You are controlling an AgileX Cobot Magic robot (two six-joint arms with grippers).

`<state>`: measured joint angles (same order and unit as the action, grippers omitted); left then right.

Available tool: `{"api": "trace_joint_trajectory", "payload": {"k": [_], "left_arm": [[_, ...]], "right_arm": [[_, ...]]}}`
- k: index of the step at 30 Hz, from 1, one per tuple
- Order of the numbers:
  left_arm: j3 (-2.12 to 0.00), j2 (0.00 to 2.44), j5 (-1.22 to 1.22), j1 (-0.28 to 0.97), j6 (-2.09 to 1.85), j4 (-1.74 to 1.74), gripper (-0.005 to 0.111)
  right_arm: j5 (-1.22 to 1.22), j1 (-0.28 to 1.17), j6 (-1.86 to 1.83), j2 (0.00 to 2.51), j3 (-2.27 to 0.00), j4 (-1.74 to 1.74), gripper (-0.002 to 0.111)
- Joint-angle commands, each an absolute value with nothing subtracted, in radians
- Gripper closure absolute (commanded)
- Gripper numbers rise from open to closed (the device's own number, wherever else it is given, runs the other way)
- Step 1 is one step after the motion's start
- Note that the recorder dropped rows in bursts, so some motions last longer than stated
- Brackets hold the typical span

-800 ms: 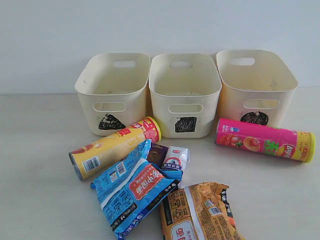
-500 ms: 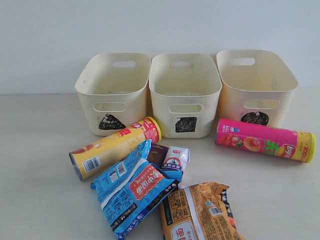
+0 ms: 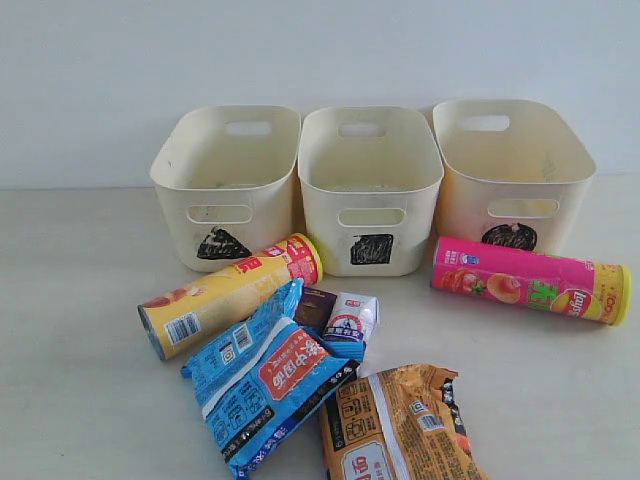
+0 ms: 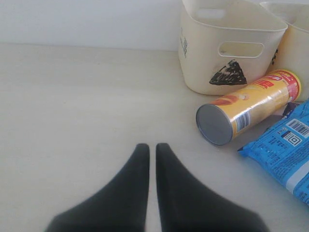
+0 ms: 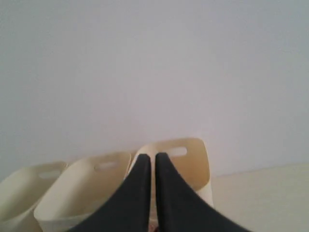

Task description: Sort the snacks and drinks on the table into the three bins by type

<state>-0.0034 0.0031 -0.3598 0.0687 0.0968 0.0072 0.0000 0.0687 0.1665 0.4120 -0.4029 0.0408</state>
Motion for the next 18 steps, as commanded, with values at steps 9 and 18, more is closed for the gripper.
{"api": "trace_joint_trajectory", "payload": {"k": [9, 18], "left_arm": [[0.0, 0.0, -0.36, 0.066, 0.105, 0.012, 0.103], [0.0, 0.0, -0.36, 0.066, 0.105, 0.012, 0.103]], "right_arm": [[0.616, 0.069, -0.144, 0.808, -0.726, 0.114, 0.107], [0.934, 0.069, -0.571, 1.081, -0.789, 0.548, 0.107]]}}
